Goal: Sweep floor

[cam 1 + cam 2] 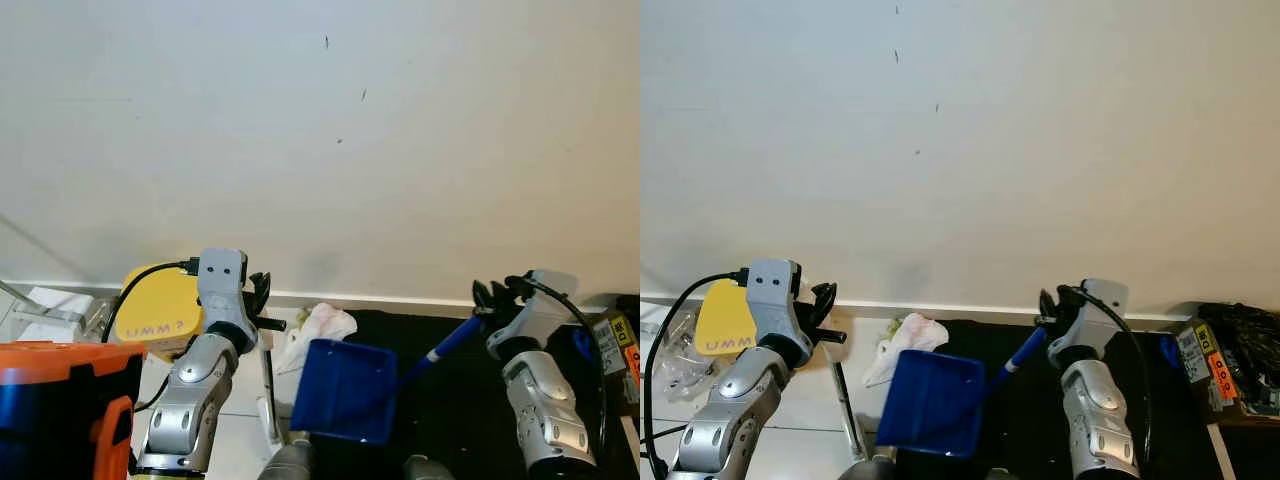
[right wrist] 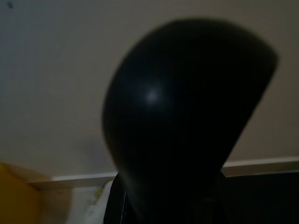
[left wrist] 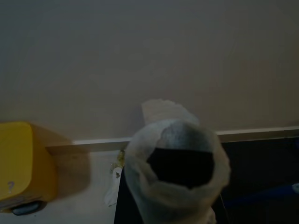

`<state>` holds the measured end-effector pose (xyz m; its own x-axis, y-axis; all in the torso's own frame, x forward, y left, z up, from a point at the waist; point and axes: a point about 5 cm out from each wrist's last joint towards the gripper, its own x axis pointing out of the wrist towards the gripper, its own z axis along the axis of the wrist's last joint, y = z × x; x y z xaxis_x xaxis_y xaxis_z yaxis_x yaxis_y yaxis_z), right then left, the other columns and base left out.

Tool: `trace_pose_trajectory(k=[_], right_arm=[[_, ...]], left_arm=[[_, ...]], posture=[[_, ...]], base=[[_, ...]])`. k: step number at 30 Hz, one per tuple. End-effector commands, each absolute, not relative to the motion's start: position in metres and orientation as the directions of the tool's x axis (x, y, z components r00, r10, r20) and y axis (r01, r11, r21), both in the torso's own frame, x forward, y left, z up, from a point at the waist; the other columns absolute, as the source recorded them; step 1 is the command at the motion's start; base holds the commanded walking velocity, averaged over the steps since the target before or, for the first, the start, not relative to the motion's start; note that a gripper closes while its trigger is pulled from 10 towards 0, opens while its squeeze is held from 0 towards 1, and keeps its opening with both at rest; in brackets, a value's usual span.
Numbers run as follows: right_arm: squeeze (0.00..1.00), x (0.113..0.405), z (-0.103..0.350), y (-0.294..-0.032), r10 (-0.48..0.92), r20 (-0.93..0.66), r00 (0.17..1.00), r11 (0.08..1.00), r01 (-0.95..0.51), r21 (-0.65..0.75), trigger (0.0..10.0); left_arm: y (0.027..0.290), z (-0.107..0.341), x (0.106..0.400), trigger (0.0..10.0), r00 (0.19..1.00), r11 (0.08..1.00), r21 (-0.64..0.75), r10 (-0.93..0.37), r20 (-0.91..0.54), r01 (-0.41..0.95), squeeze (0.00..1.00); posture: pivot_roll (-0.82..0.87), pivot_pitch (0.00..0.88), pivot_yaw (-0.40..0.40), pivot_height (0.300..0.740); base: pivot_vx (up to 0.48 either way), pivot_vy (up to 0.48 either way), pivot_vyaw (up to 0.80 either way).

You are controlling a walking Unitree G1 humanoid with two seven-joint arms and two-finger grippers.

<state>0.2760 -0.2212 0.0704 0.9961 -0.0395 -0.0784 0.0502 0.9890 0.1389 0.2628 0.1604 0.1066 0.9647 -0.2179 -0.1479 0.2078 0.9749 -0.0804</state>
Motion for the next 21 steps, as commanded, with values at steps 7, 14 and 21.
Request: trace_pose_trajectory(k=[7,14,21], right_arm=[[0.00,0.279,0.075,-0.239,-0.040,-0.072,0.997,0.997,0.044,0.058,10.0],[0.00,0.278,0.070,-0.251,-0.135,-0.099,0.986,0.991,0.137,0.013,10.0],[0.00,0.279,0.070,-0.256,-0.148,-0.099,0.984,0.989,0.149,0.004,10.0]], left_arm=[[0.152,0.119,0.275,10.0,0.966,0.967,-0.076,-0.248,-0.073,0.242,0.00],[0.153,0.118,0.274,10.0,0.966,0.967,-0.072,-0.250,-0.072,0.245,0.00],[0.154,0.116,0.273,10.0,0.966,0.967,-0.069,-0.249,-0.074,0.244,0.00]], posture=[[0.10,0.106,0.020,0.740],[0.11,0.100,0.017,0.740],[0.11,0.100,0.015,0.740]], base=[[0.086,0.000,0.00],[0.426,0.000,0.00],[0.471,0.000,0.00]])
